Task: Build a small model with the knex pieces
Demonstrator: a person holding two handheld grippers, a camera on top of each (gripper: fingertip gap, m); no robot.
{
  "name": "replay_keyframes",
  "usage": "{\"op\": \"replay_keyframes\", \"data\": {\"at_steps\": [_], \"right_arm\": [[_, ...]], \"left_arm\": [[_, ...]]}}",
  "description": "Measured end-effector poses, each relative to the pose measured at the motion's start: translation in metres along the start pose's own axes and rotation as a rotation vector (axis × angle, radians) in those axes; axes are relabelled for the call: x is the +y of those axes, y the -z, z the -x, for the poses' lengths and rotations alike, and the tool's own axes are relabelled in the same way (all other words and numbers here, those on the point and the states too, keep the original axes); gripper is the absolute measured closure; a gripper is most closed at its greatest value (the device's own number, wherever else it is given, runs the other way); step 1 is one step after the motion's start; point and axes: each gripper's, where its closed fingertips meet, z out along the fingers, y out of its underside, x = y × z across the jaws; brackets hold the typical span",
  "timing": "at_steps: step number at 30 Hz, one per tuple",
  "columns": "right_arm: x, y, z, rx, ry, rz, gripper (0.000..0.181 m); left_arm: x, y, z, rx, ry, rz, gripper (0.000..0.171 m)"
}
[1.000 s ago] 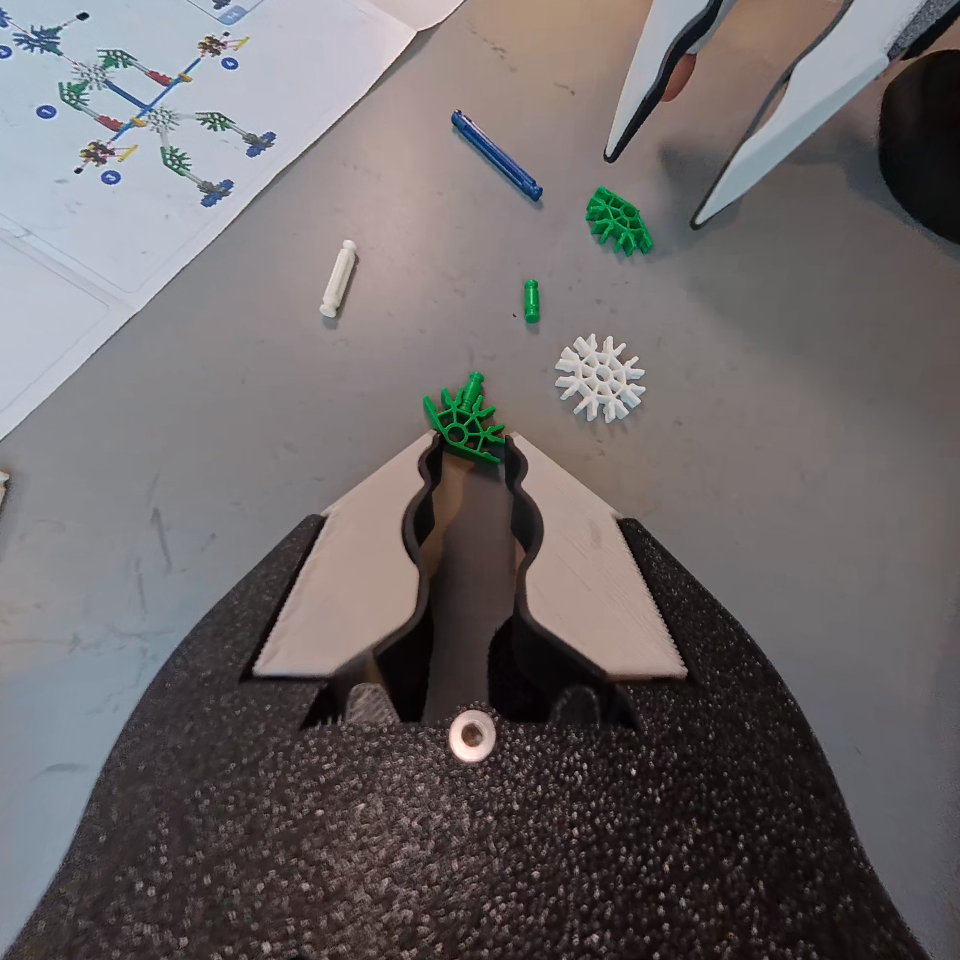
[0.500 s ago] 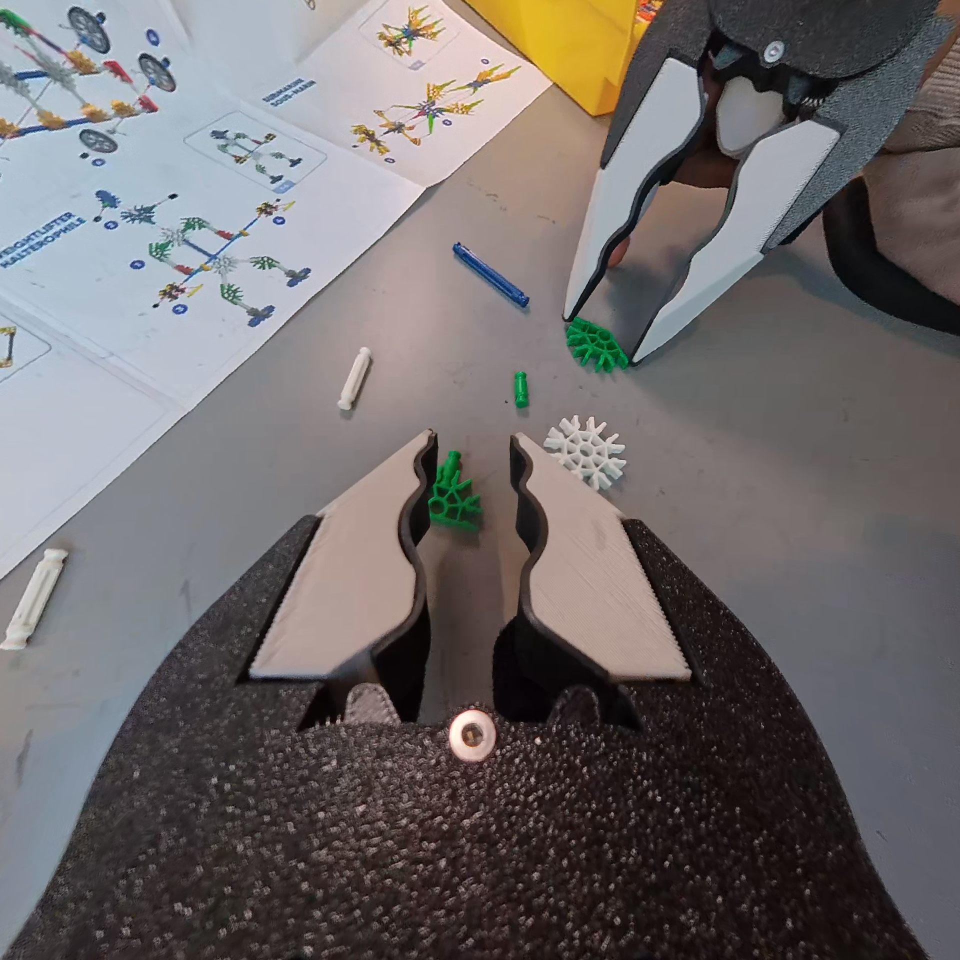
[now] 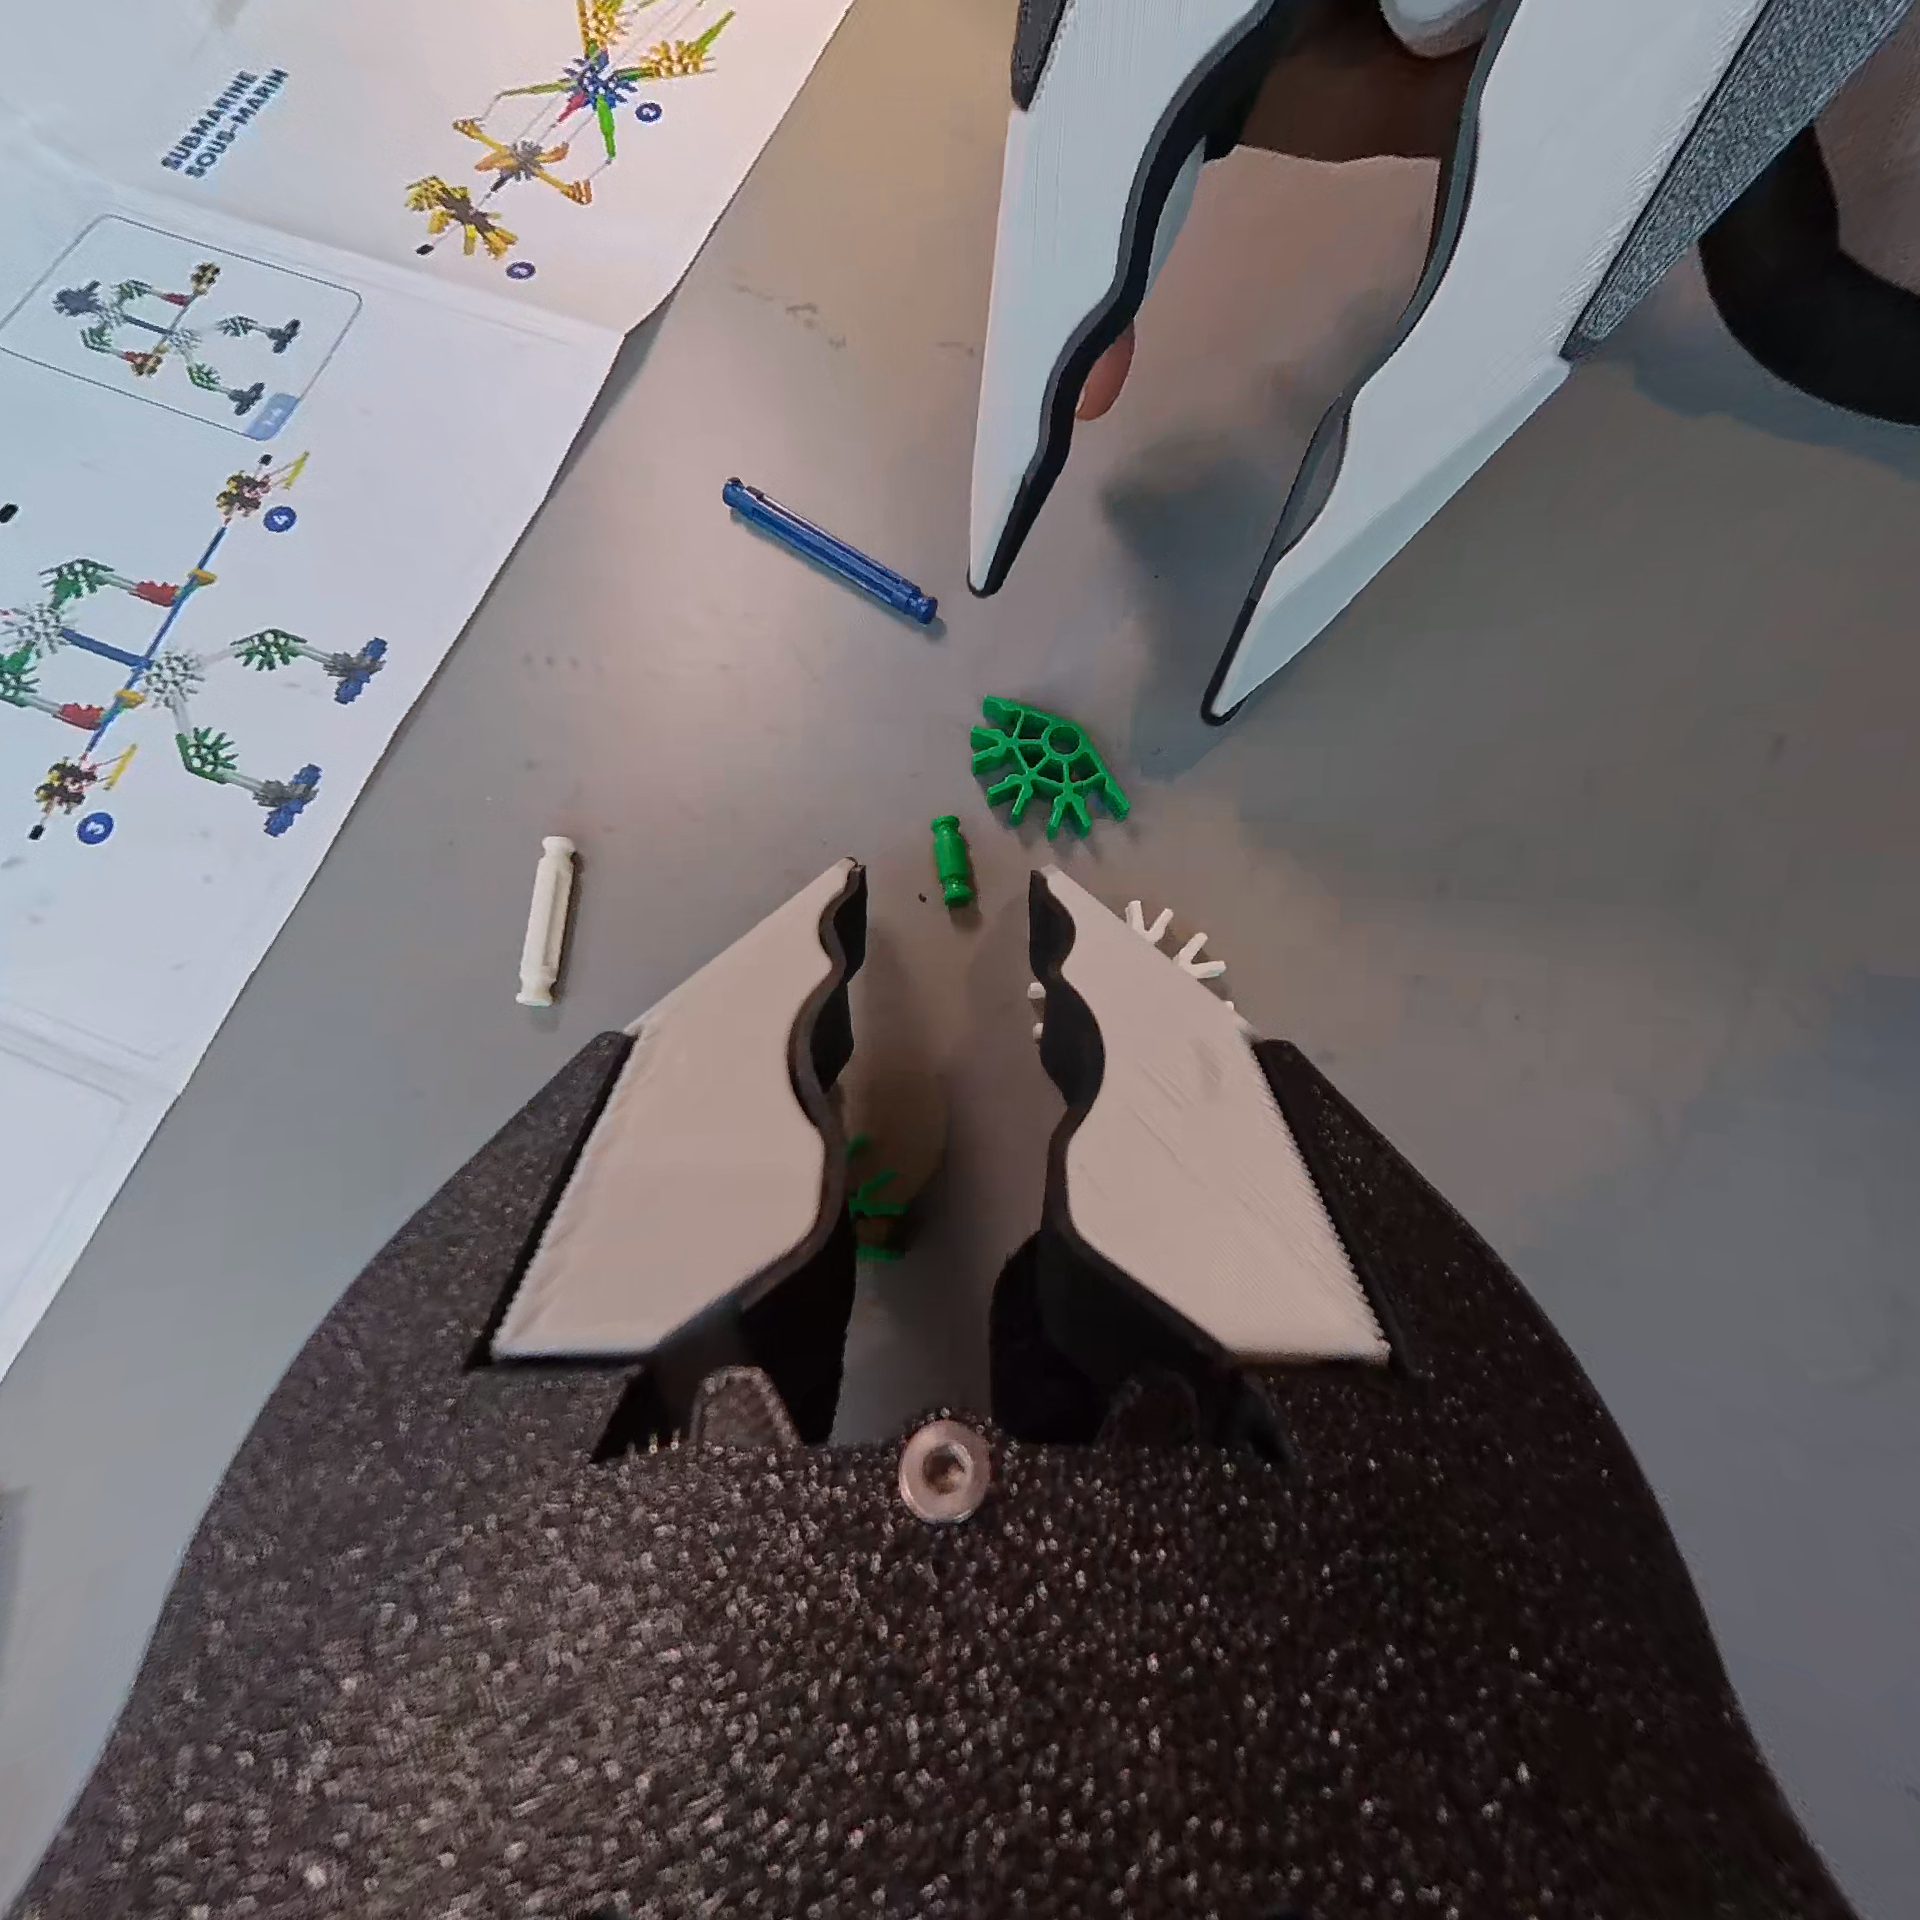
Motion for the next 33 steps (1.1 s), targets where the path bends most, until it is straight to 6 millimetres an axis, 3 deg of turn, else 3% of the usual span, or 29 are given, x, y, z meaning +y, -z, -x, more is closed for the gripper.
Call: {"op": "replay_keyframes", "data": {"at_steps": [17,22,29,33], "right_arm": [[-0.001,-0.018,0.008,-0.028,-0.010,0.042,0.134],[-0.006,-0.023,0.008,-0.025,0.012,0.033,0.144],[-0.007,-0.023,0.016,-0.050,0.078,0.012,0.161],[-0.004,-0.022,0.009,-0.017,0.075,0.032,0.155]], "left_arm": [[0.001,-0.007,-0.002,0.003,-0.058,0.006,0.155],[-0.001,-0.010,-0.003,0.001,-0.142,0.022,0.167],[0.001,0.005,-0.020,0.130,-0.225,0.000,0.167],[0.003,0.011,-0.027,0.218,-0.210,-0.007,0.167]]}}
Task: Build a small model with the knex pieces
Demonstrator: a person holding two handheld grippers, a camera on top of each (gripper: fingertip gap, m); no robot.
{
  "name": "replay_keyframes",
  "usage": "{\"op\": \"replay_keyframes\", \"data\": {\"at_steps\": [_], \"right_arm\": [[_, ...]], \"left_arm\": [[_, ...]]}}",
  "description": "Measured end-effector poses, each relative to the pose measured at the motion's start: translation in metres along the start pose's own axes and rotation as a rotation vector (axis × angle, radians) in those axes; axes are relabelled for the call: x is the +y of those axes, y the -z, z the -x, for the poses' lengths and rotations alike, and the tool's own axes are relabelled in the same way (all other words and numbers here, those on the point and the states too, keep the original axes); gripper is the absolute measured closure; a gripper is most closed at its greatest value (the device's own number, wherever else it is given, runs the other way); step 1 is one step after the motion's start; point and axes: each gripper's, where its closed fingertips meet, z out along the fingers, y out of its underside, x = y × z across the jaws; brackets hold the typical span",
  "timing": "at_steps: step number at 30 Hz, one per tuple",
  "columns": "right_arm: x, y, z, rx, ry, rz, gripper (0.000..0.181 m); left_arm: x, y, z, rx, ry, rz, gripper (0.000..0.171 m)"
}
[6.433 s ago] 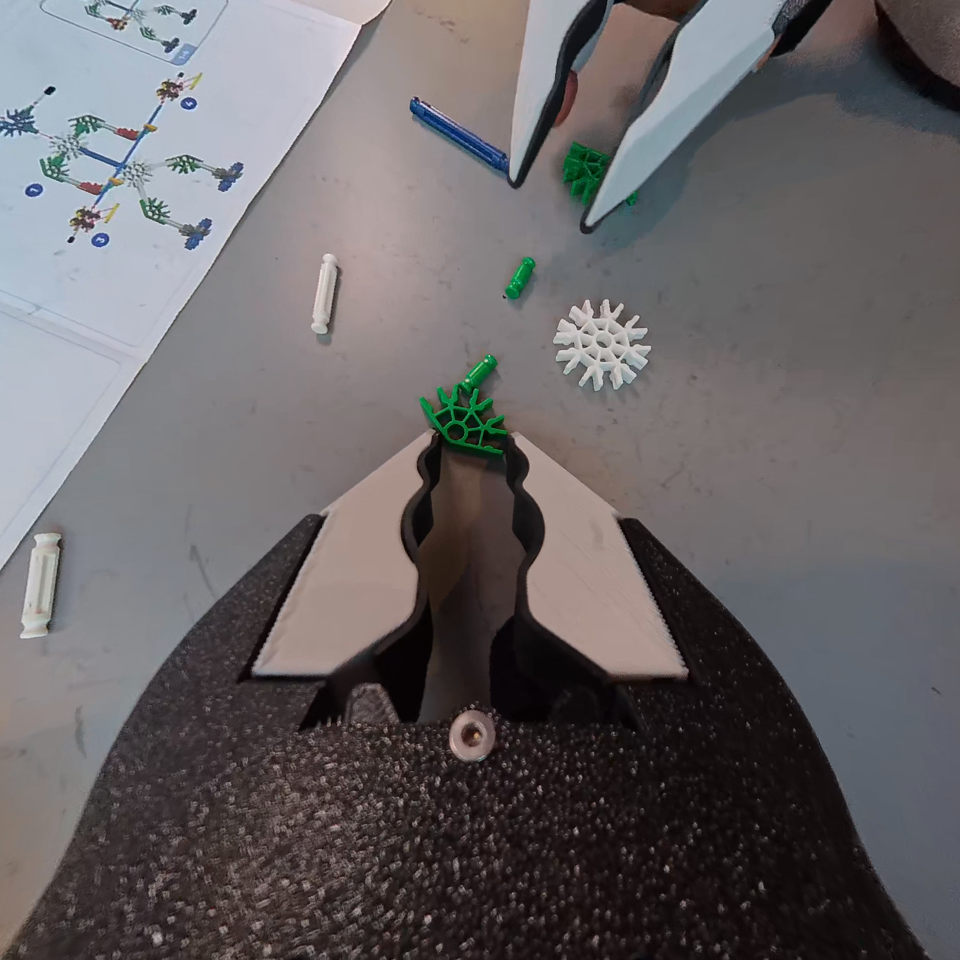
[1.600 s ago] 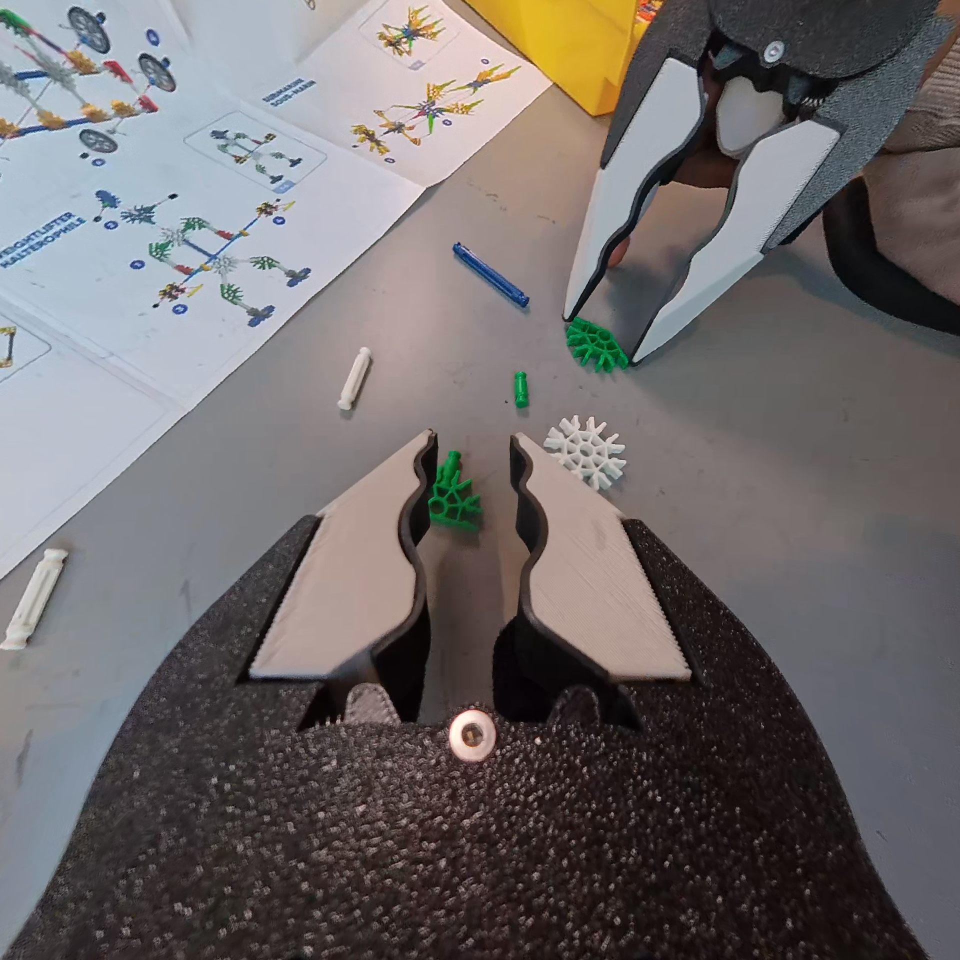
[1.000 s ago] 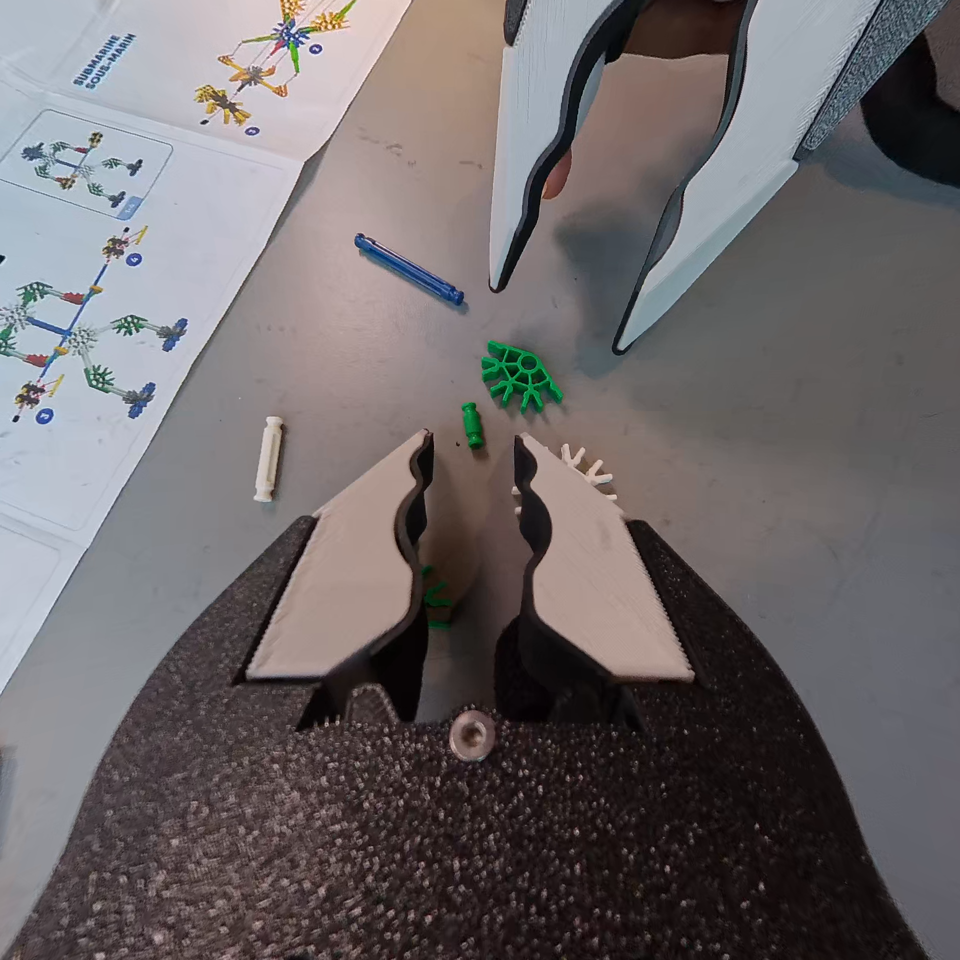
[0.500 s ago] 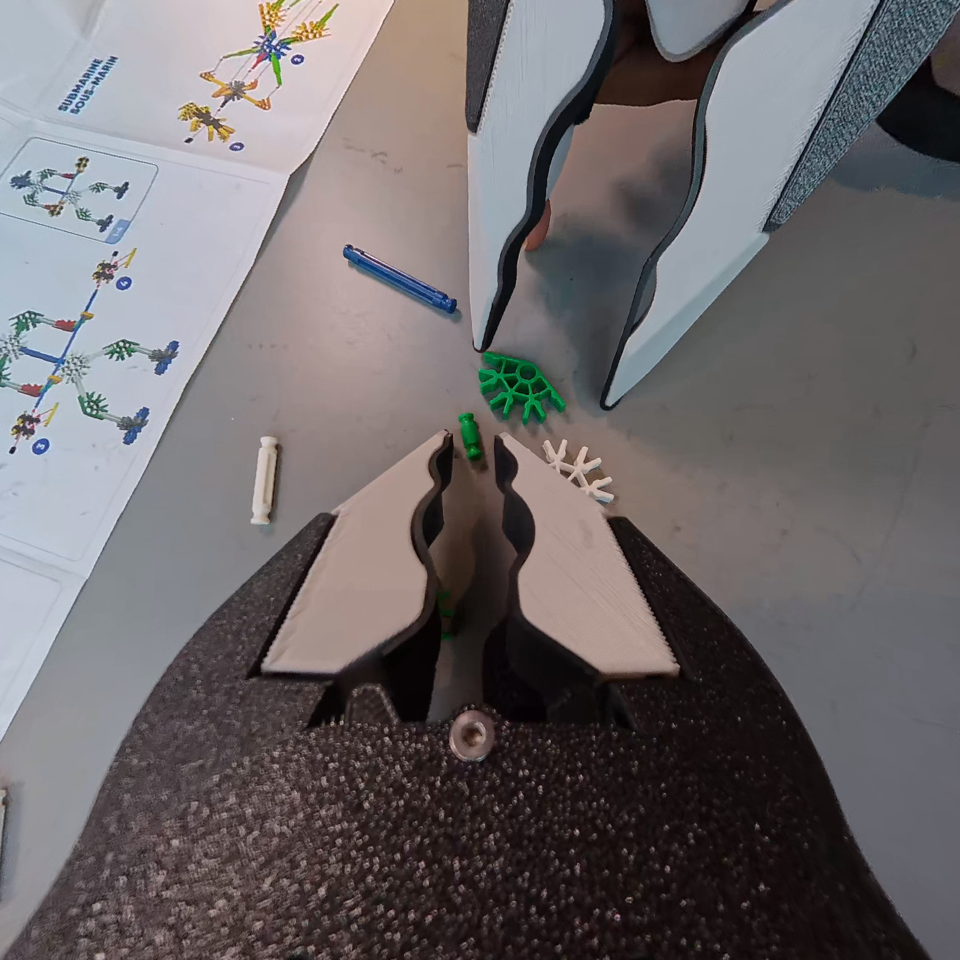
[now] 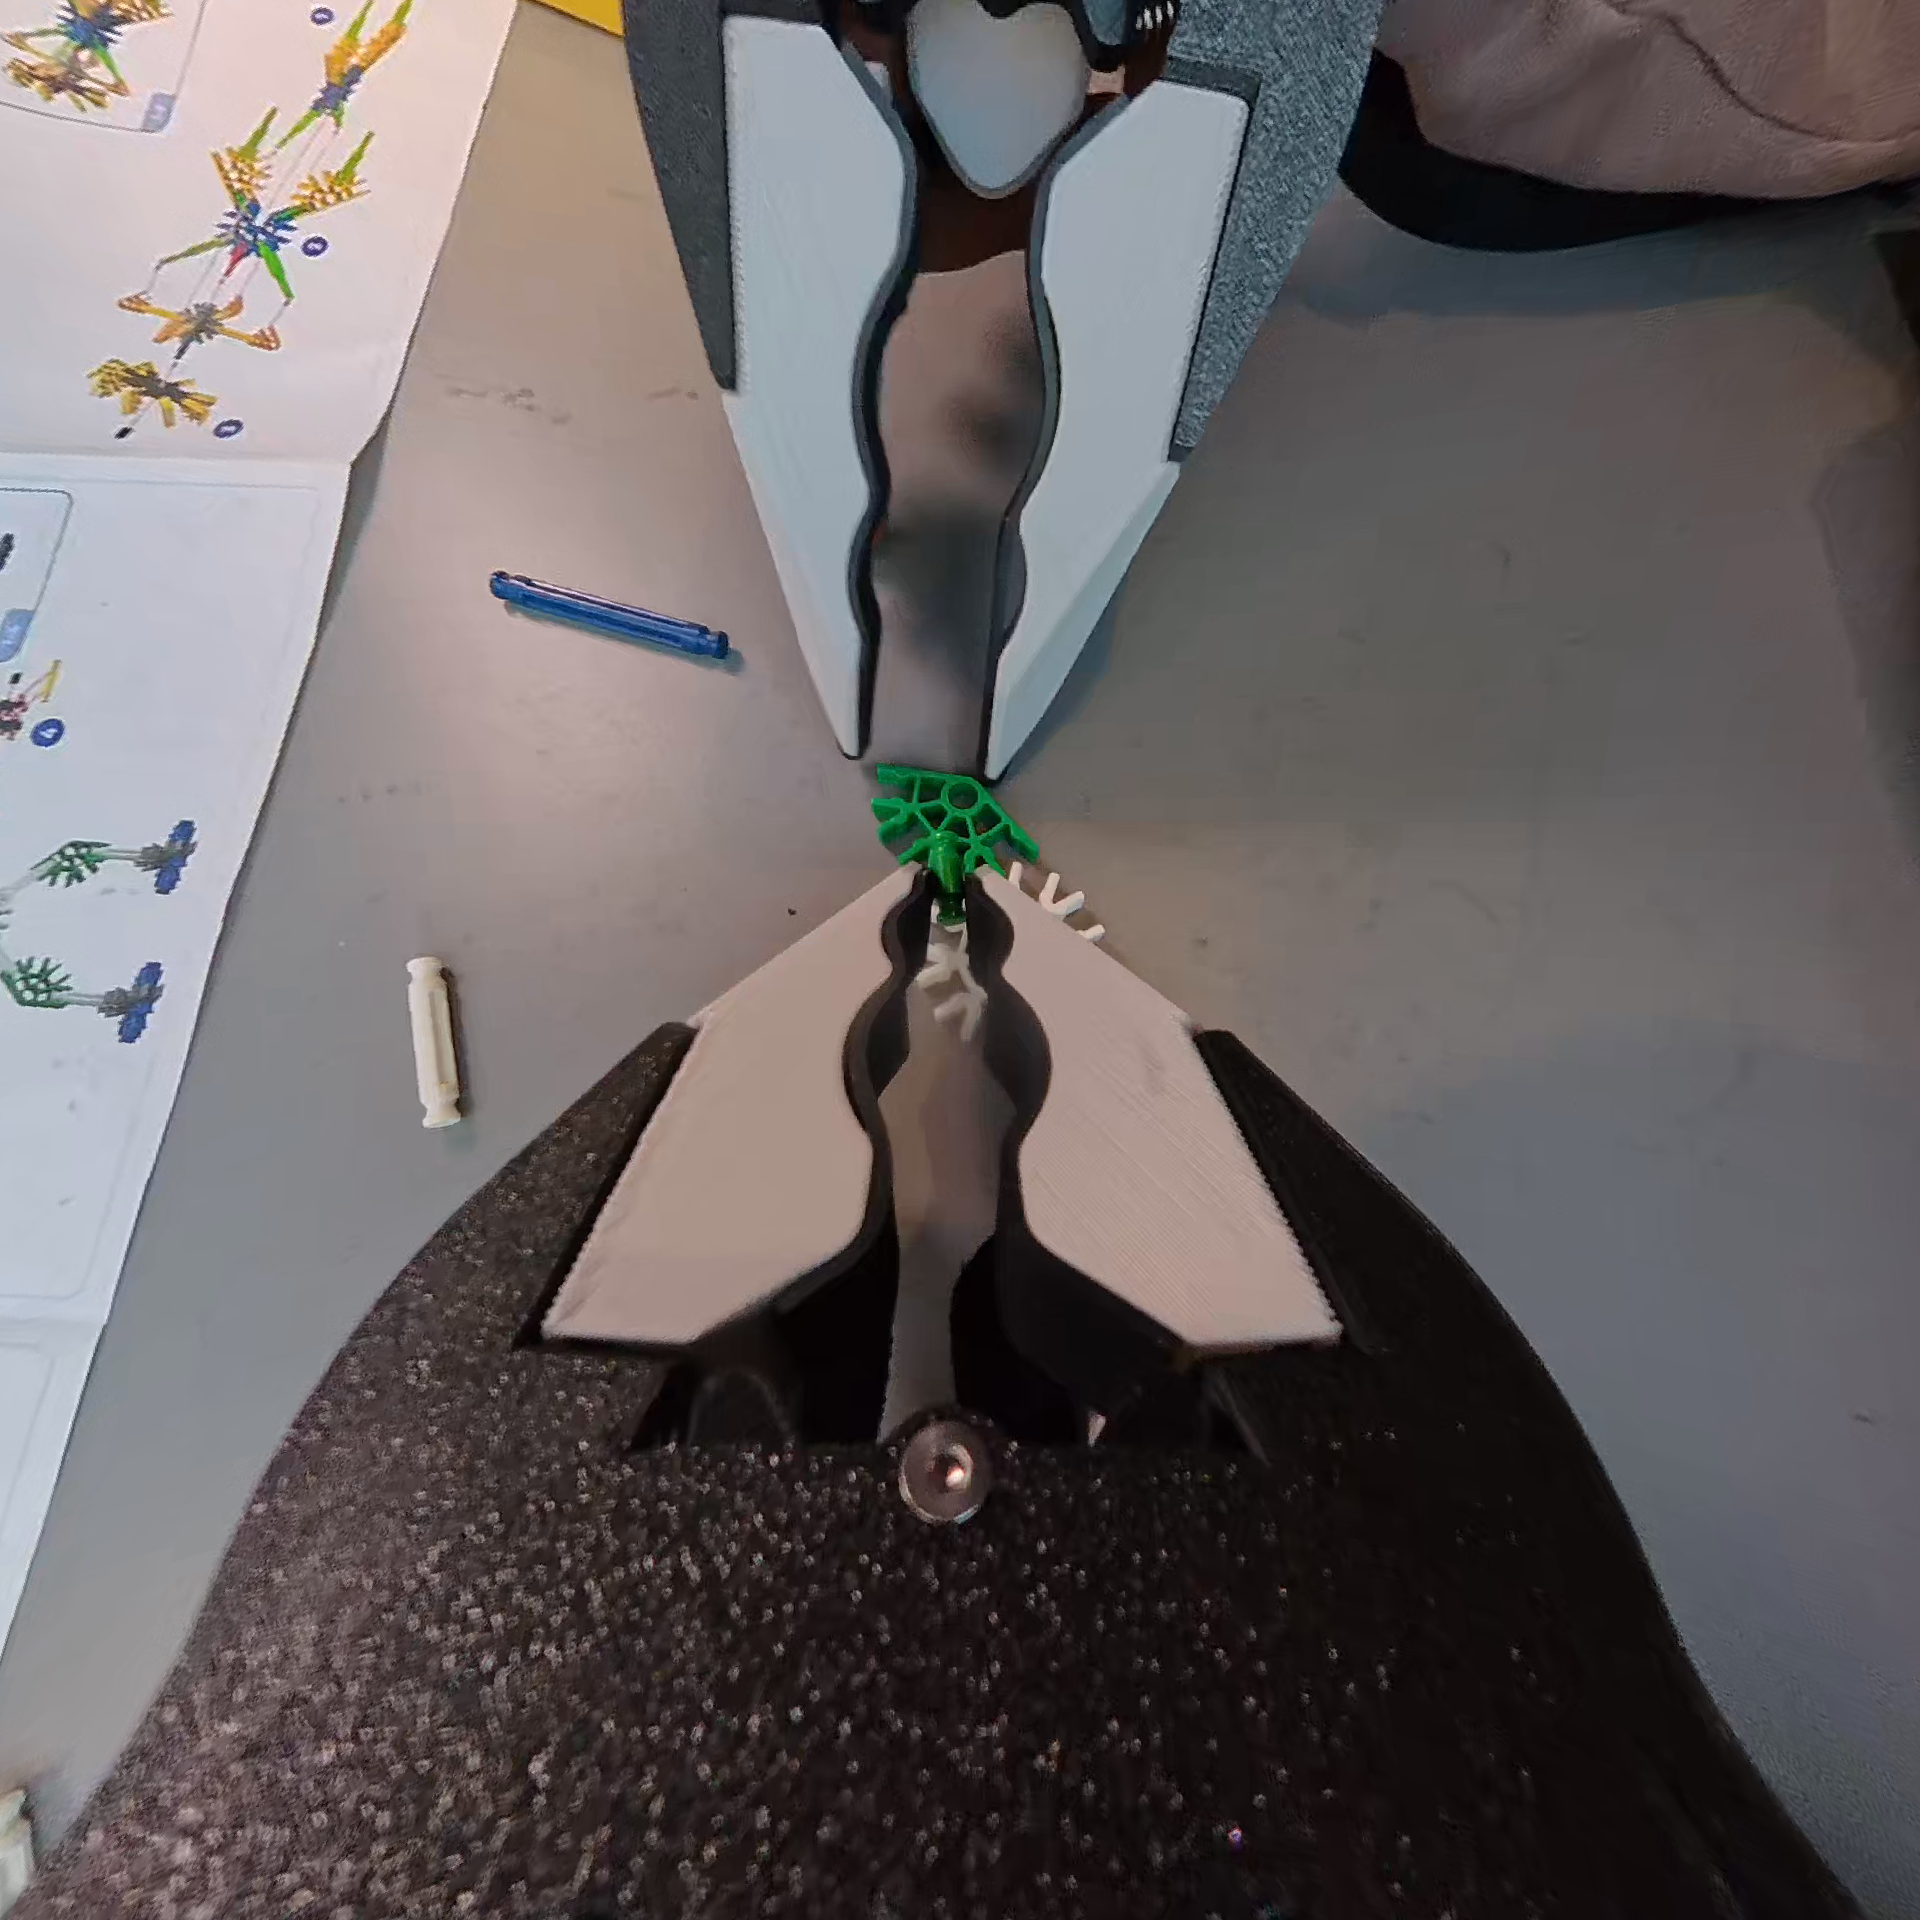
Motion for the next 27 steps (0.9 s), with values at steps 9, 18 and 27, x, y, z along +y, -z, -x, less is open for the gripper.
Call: {"op": "replay_keyframes", "data": {"at_steps": [9,18,27], "right_arm": [[-0.014,0.005,0.002,0.043,-0.177,0.014,0.147],[-0.013,-0.006,0.005,0.027,-0.206,0.020,0.145],[-0.006,0.012,-0.009,0.034,-0.125,-0.018,0.147]], "left_arm": [[0.009,0.003,0.010,-0.040,0.005,0.026,0.167],[0.012,0.033,0.041,-0.149,0.058,-0.029,0.167],[0.021,0.045,0.050,-0.174,0.083,-0.059,0.167]]}}
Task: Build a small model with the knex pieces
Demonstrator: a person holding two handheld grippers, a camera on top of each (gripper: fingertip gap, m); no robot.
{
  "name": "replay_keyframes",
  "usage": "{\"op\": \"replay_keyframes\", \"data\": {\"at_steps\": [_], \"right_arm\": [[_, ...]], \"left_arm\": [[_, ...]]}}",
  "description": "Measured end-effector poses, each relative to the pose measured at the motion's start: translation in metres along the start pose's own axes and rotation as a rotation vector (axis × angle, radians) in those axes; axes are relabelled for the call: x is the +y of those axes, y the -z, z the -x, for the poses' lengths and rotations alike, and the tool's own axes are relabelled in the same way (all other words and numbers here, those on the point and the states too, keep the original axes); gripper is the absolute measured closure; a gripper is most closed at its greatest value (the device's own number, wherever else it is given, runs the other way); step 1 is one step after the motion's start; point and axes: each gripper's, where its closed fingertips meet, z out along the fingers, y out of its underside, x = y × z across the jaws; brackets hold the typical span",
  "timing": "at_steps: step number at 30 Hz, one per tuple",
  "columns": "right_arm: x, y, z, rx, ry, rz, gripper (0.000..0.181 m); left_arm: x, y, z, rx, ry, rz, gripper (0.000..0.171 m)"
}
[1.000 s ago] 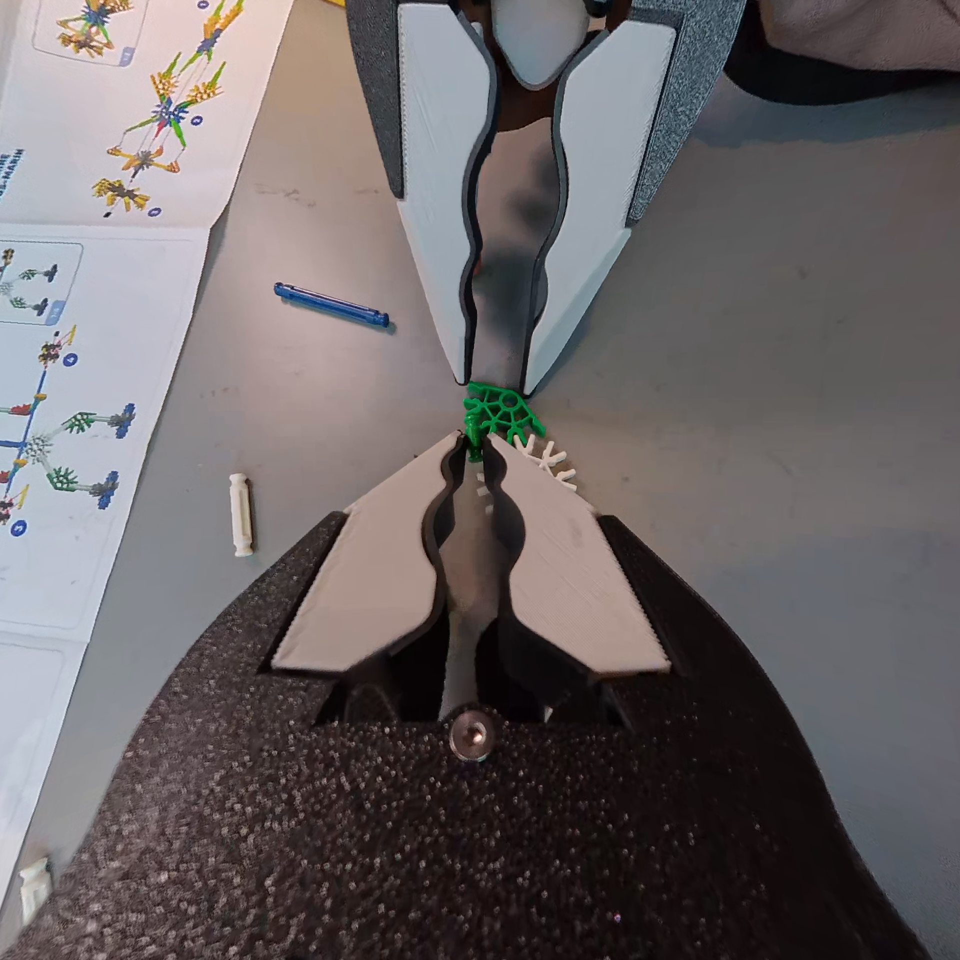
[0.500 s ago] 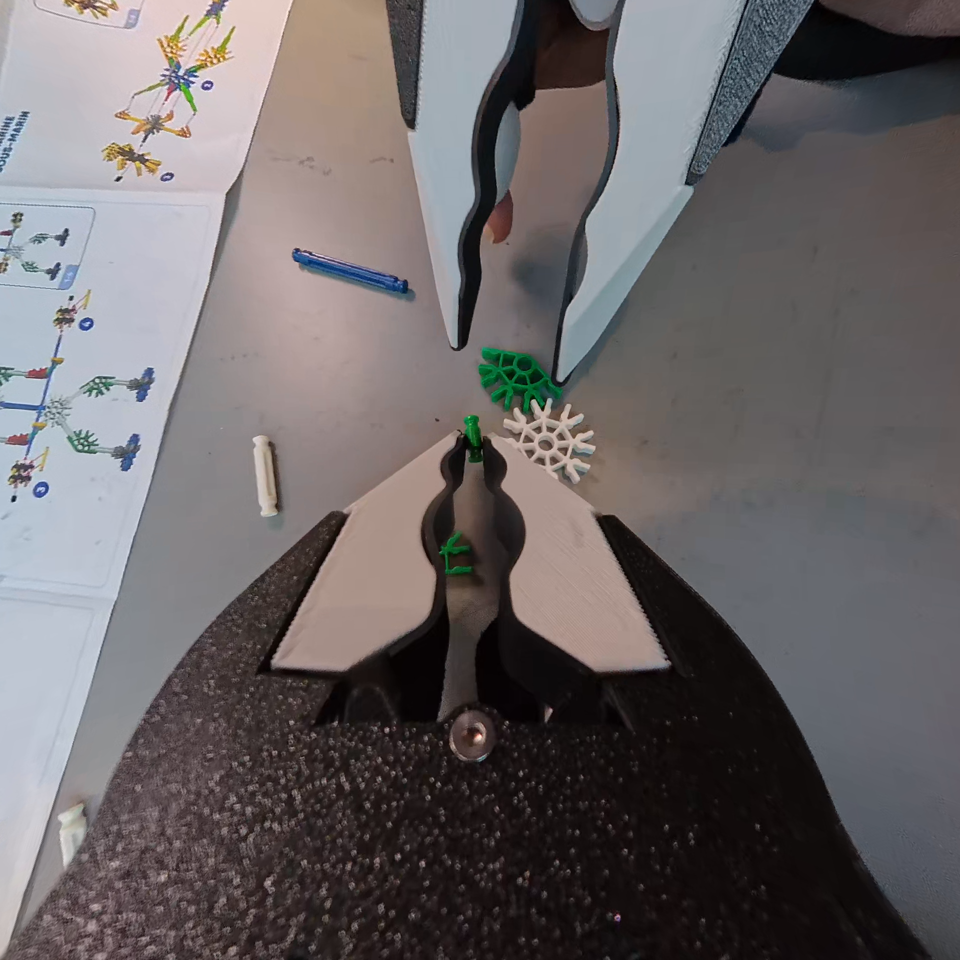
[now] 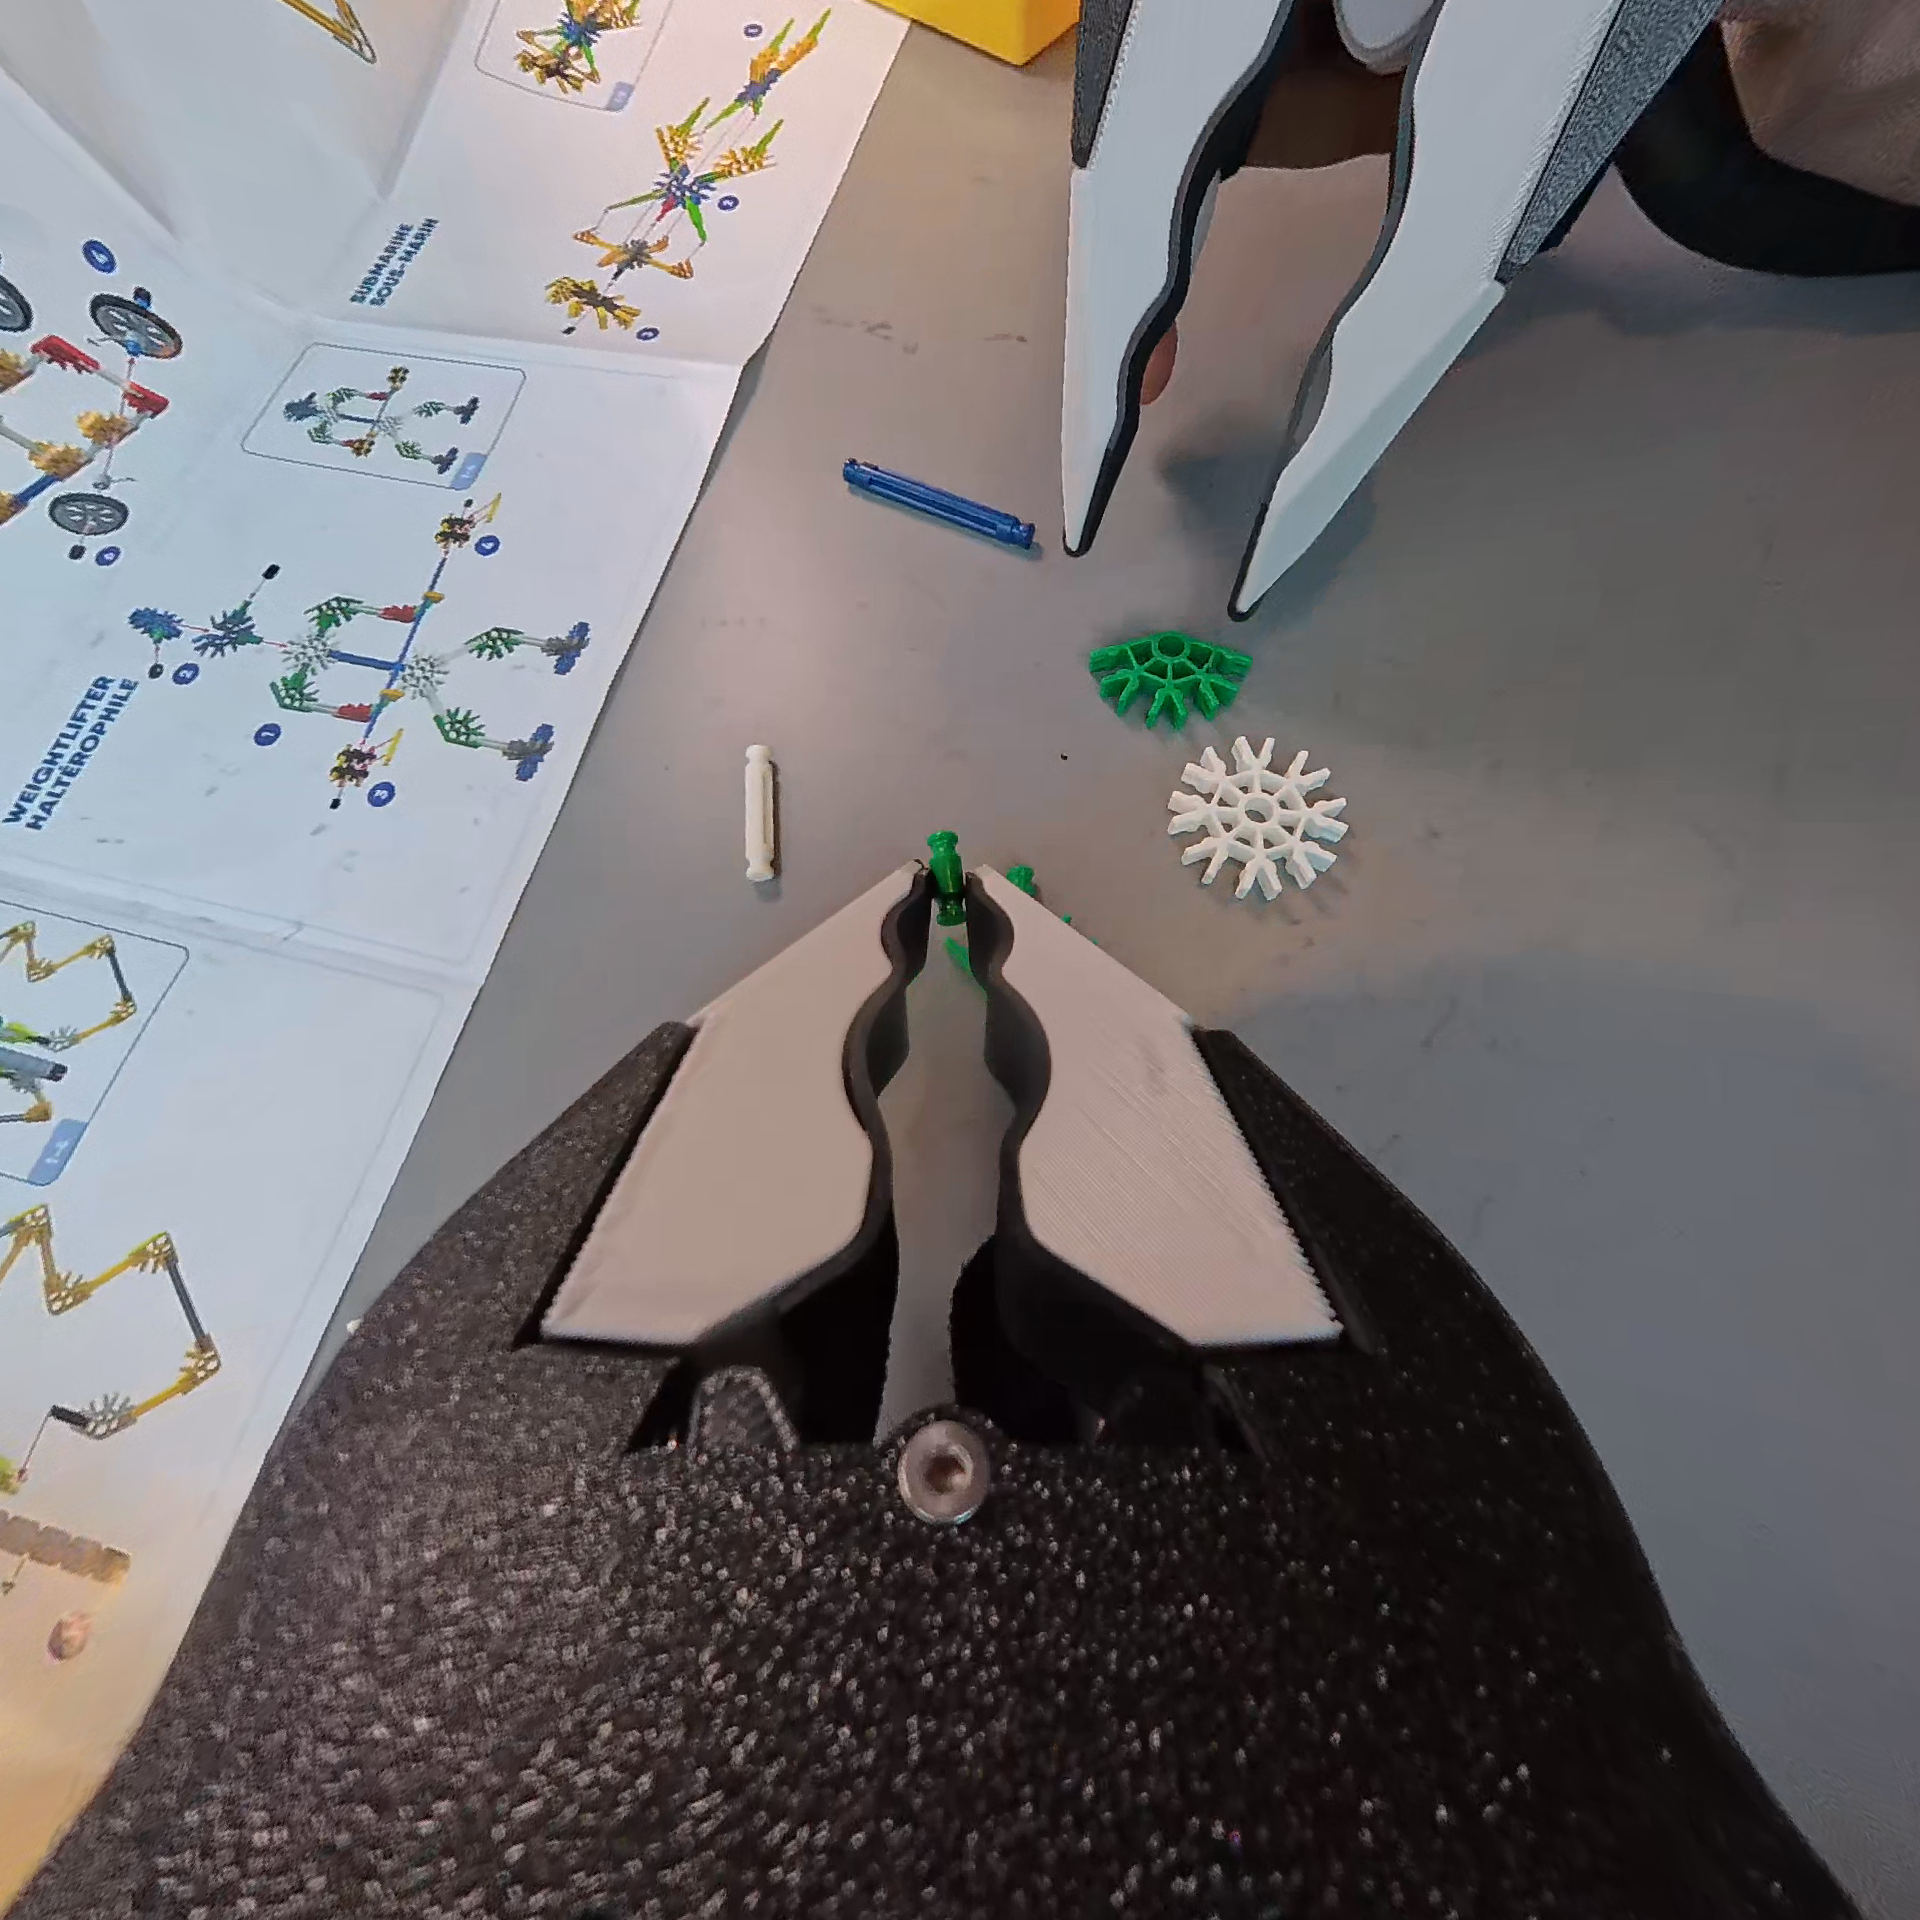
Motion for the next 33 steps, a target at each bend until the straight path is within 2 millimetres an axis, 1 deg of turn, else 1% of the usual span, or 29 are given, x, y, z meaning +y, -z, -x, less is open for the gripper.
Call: {"op": "replay_keyframes", "data": {"at_steps": [3,6,11,16,19,21,24,28,33], "right_arm": [[-0.001,-0.007,0.012,-0.050,0.047,-0.001,0.143],[0.004,-0.015,0.014,-0.053,0.062,0.031,0.143],[0.002,-0.015,0.016,-0.058,0.067,0.025,0.152],[0.002,-0.015,0.018,-0.059,0.082,0.028,0.152],[0.000,-0.011,0.017,-0.056,0.073,0.002,0.150],[-0.007,-0.006,0.017,-0.055,0.065,-0.037,0.152],[-0.014,-0.004,0.016,-0.056,0.050,-0.084,0.163],[-0.014,-0.010,0.014,-0.057,0.042,-0.089,0.173],[-0.015,-0.016,0.014,-0.050,0.046,-0.084,0.176]], "left_arm": [[-0.001,-0.001,-0.004,0.023,0.006,-0.012,0.167],[-0.002,-0.005,-0.013,0.054,-0.010,-0.017,0.167],[-0.007,-0.015,-0.027,0.091,-0.028,-0.020,0.167],[-0.013,-0.032,-0.044,0.126,-0.080,0.004,0.167],[-0.014,-0.038,-0.049,0.135,-0.098,0.020,0.167],[-0.014,-0.041,-0.052,0.142,-0.109,0.028,0.167],[-0.014,-0.044,-0.052,0.141,-0.120,0.042,0.167],[-0.013,-0.045,-0.051,0.155,-0.133,0.048,0.167],[-0.015,-0.047,-0.049,0.162,-0.187,0.060,0.167]]}}
